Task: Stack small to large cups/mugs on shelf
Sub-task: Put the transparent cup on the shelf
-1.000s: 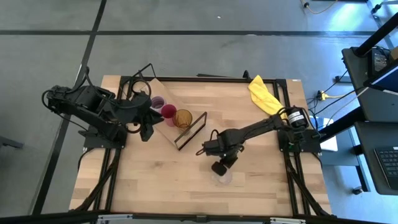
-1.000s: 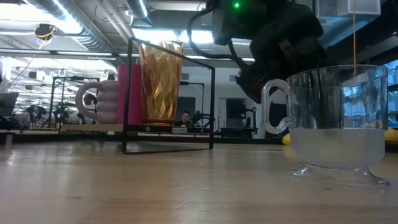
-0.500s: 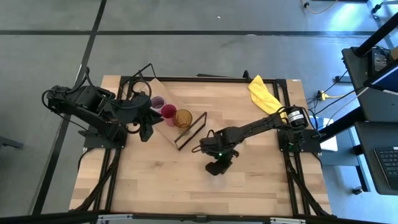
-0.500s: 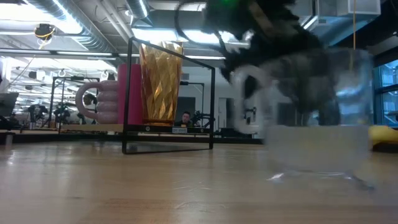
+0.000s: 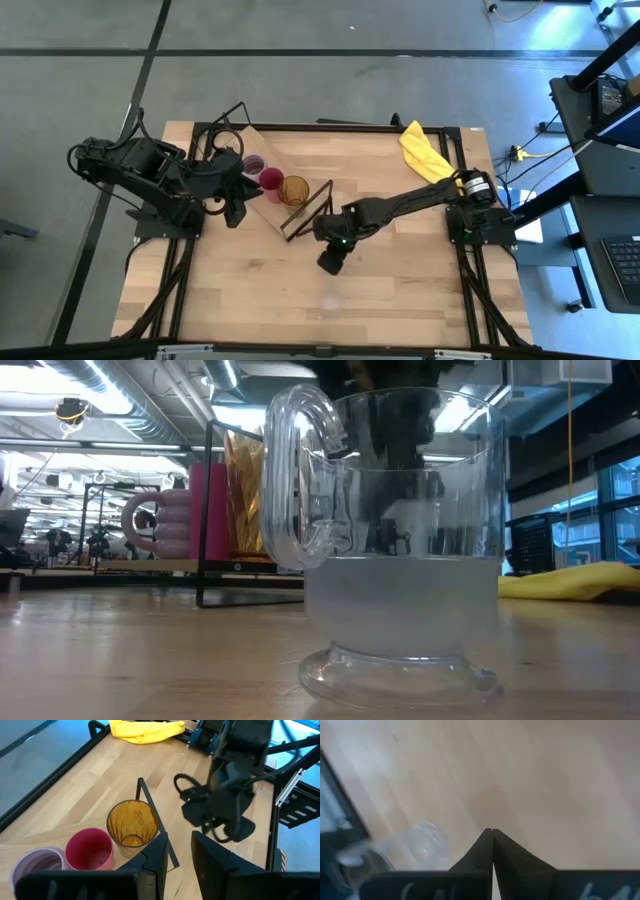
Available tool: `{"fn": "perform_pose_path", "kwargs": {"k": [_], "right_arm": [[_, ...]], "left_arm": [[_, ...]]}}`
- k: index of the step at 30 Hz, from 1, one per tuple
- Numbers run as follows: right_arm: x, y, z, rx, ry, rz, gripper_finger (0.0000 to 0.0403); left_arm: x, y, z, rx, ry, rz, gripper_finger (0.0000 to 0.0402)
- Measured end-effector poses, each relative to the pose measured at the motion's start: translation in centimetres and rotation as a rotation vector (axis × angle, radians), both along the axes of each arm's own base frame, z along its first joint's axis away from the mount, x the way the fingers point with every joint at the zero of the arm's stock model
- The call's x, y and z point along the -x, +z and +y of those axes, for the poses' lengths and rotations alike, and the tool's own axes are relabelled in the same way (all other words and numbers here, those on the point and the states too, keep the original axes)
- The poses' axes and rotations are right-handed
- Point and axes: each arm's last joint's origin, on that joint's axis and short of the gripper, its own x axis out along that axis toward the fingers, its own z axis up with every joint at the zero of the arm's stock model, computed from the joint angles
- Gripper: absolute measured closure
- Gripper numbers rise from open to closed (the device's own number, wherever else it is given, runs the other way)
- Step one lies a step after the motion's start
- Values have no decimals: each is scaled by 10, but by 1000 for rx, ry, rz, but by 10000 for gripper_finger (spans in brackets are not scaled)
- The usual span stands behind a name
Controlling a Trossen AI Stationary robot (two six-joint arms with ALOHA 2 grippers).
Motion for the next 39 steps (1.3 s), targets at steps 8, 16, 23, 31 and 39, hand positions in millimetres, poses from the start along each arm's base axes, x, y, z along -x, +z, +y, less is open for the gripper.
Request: {"fn": "perform_pose_path", "kwargs": {"k": [8,16,23,31,39], "right_arm": [[28,17,14,177,124,206,393],[52,42,70,121,267,-115,393],[82,10,108,75,207,-212,393],[94,-25,114,27,56,-328,393],[89,-39,119,-39,83,-365,393]], "left_arm": [[0,0,-1,0,-4,0,321],[2,0,-6,0,-35,0,321],[2,0,-8,-3,-40,-2,321],[1,1,-7,-14,-22,-23,321],[0,3,-8,-11,-17,-43,321]]}}
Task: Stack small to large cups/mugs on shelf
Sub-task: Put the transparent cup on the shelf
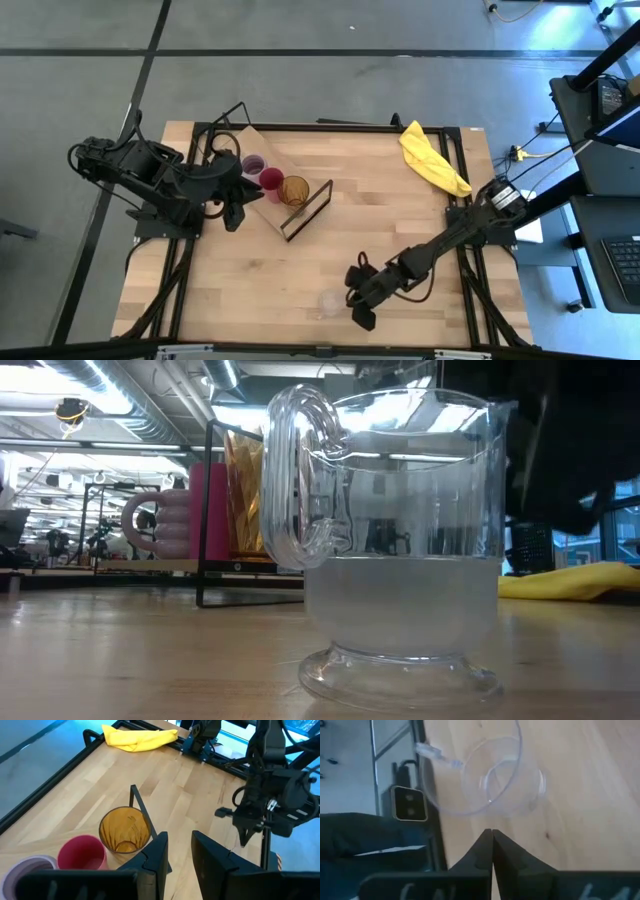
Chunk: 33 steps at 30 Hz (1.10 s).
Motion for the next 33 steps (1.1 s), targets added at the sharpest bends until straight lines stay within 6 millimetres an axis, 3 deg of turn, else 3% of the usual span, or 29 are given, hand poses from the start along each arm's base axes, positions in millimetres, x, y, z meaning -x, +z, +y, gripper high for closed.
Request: {"fn": "perform_pose_path", "kwargs": {"k": [9,16,27,33], "right_arm": [[-25,-12,12,23,61,-33,393],[-67,-10,12,14,85,-120,393],[-124,0,-19,56,-6,-221,393],[-137,1,-36,76,-59,-209,393]], "left_arm": [[0,0,0,-2,4,-2,321],[0,0,1,-12,18,-7,321],[0,0,1,7,37,-13,321],[0,0,1,24,49,-13,321]]}}
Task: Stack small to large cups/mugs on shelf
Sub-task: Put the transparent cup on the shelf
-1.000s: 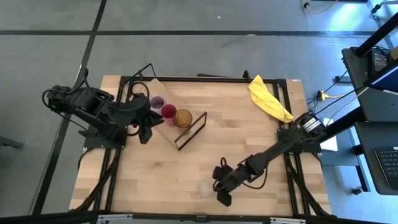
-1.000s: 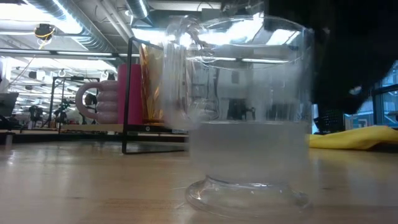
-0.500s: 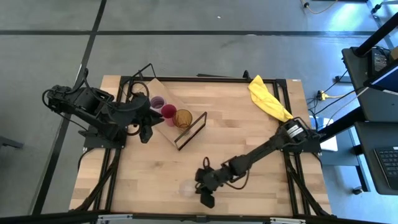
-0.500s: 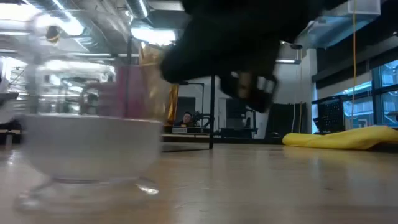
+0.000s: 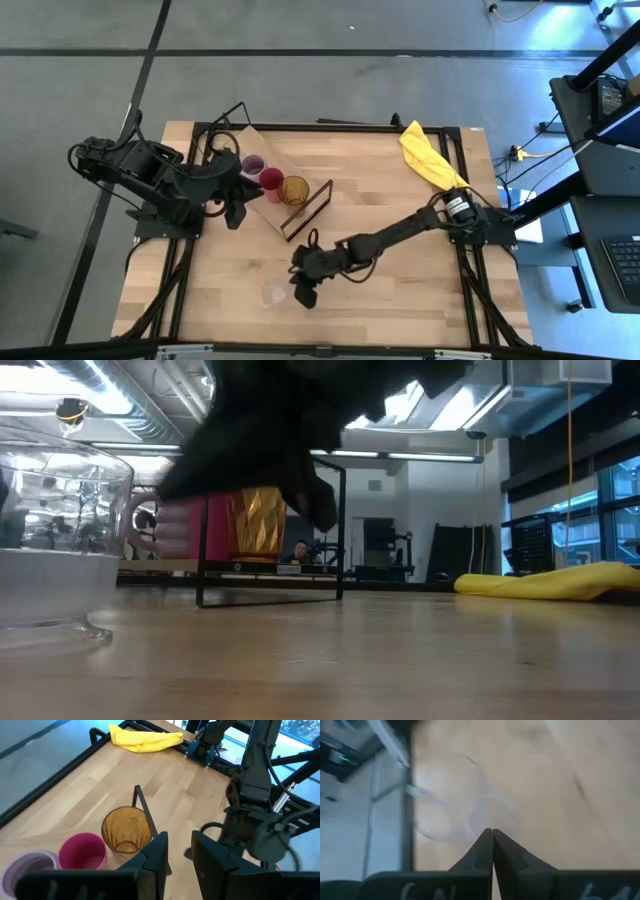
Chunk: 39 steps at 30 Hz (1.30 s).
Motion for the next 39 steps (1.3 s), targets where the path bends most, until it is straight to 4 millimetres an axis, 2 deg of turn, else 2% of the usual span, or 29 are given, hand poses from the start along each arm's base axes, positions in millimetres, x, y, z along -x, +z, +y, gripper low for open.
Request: {"fn": "perform_pose_path", "kwargs": {"k": [3,5,8,11,15,17,21,24,28,30,33,35,37,39], "right_arm": [[4,-5,-3,32,-1,70,393],[7,-1,2,87,45,46,393],[13,18,22,177,118,-88,393],[23,40,33,242,92,-164,393],[38,70,19,359,-62,-139,393],[50,88,10,420,-153,-115,393],[80,118,0,527,-276,-73,393],[105,142,-7,553,-339,-96,393],[134,162,-14,515,-327,-140,393],[148,170,-20,480,-321,-159,393],[165,180,-28,394,-321,-179,393],[174,184,-33,345,-312,-186,393],[183,188,-37,302,-311,-190,393],[190,191,-39,262,-327,-193,393]], "left_arm": [[-1,-1,-1,20,8,7,321],[-4,-4,-5,17,-8,23,321],[-15,-11,-16,-25,-95,79,321],[-31,-21,-35,-50,-215,129,321],[-44,-36,-65,-28,-326,176,321],[-43,-43,-78,-7,-300,209,321],[-30,-56,-100,-28,-107,138,321],[-15,-79,-113,6,-62,138,321],[4,-111,-109,35,-17,163,323],[6,-113,-103,51,-63,121,329],[4,-103,-92,33,-234,71,341],[4,-104,-81,1,-364,132,350],[5,-112,-69,-4,-458,275,357],[6,-125,-58,15,-471,440,360]]}}
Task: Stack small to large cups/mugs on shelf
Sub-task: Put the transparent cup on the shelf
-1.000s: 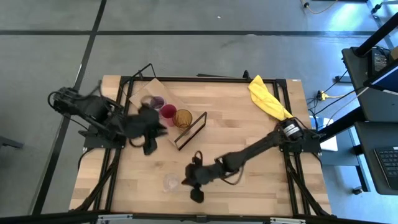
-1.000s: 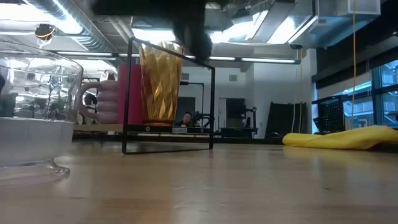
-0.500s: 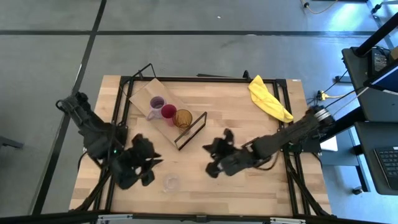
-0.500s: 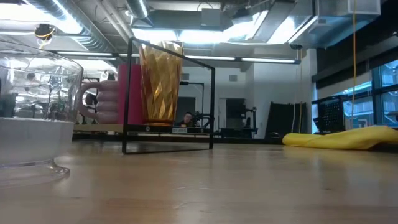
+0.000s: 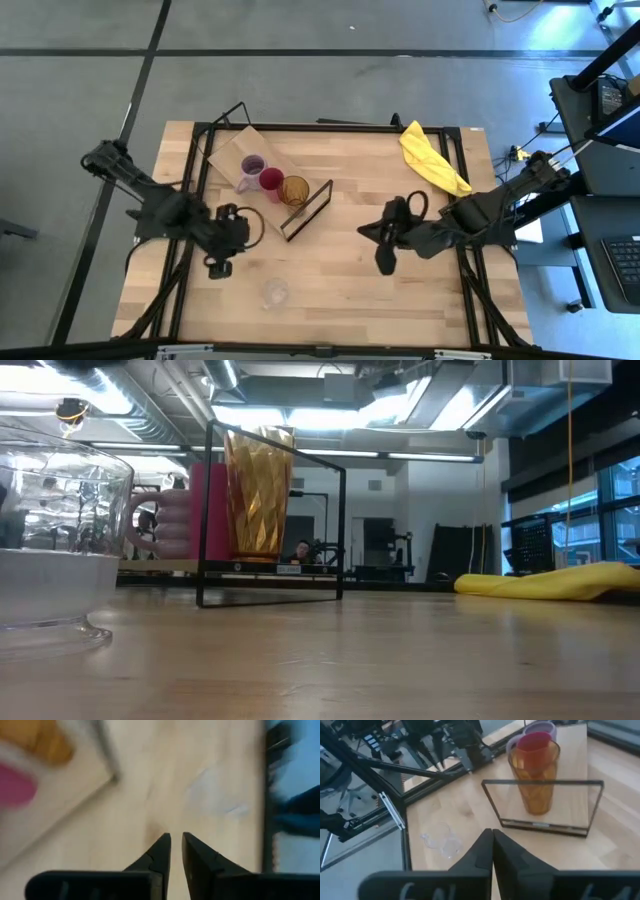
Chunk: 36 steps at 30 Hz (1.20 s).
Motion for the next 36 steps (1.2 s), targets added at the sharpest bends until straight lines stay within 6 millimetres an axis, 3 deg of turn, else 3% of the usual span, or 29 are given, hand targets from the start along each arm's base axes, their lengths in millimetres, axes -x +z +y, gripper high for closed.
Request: {"fn": "perform_pose_path", "kwargs": {"k": [3,8,14,18,21,26,36], "right_arm": [[7,1,-1,-36,-19,7,384],[10,2,-1,-89,-45,3,333],[14,-5,-3,-88,-77,69,252],[16,-6,-5,-75,-106,82,222],[16,-6,-6,-59,-123,77,212],[16,-7,-7,-33,-146,74,209],[17,-8,-7,-22,-147,89,209]], "left_arm": [[-5,-20,7,-15,52,108,362],[-31,-35,3,94,161,54,348],[-36,-40,-4,181,222,104,299],[-37,-36,-16,258,269,45,286],[-43,-36,-29,304,254,-3,285],[-50,-60,-44,252,280,83,286],[-64,-87,-53,242,389,156,287]]}}
